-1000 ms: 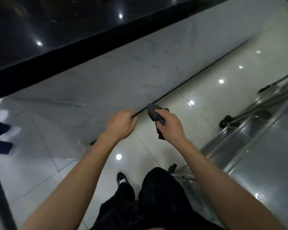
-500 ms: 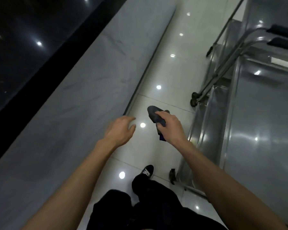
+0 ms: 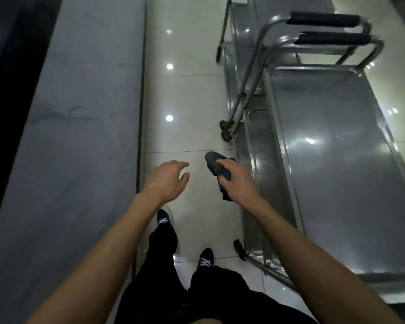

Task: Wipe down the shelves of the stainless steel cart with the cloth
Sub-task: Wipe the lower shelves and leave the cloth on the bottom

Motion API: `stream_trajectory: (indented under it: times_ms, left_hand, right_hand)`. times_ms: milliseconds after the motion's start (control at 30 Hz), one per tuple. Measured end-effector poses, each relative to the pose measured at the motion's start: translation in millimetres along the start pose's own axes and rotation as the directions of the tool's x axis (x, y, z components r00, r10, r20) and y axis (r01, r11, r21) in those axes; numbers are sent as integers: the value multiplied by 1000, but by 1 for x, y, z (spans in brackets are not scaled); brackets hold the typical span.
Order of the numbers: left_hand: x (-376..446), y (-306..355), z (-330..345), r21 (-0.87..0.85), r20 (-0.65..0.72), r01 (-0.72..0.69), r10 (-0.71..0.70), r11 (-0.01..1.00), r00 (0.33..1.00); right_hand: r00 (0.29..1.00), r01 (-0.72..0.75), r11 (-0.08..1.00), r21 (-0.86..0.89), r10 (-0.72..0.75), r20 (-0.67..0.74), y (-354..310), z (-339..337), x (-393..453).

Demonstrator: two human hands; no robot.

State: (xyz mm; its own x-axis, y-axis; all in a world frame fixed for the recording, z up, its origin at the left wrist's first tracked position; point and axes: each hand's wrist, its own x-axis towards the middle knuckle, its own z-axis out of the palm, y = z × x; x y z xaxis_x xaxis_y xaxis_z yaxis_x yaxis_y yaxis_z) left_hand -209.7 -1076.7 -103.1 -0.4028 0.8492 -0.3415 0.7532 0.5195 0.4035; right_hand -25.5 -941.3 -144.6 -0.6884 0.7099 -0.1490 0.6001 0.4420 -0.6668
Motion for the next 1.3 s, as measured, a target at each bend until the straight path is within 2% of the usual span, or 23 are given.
stream_trajectory:
  times_ms: [67,300,533,767,967,1300]
  left_hand:
    - [33,-1,-12,23,18,-63,63,998,998]
    - [135,16,-41,89,130,-280,268,956,955]
    - [225,54,-33,146,292,-478,424,866,857]
    - [299,91,-17,193,467,-589,454,785,759]
    - [333,107,-10,193,558,-652,464,733,688]
    - [396,119,-3,151,652,-770,523,620,549]
  right_hand:
    - [998,-44,998,-37,42,-47,1,-4,17]
    - [959,-203,979,-5,197,-205,2,-21,60]
    - [854,-401,907,126,420,-305,41,-17,85]
    - [757,-508,811,290,581,-300,87,-6,120]
    - [687,-551,748,369,658,-307,91,0,129]
    - [490,-667,583,464,812,-317,88,16,152]
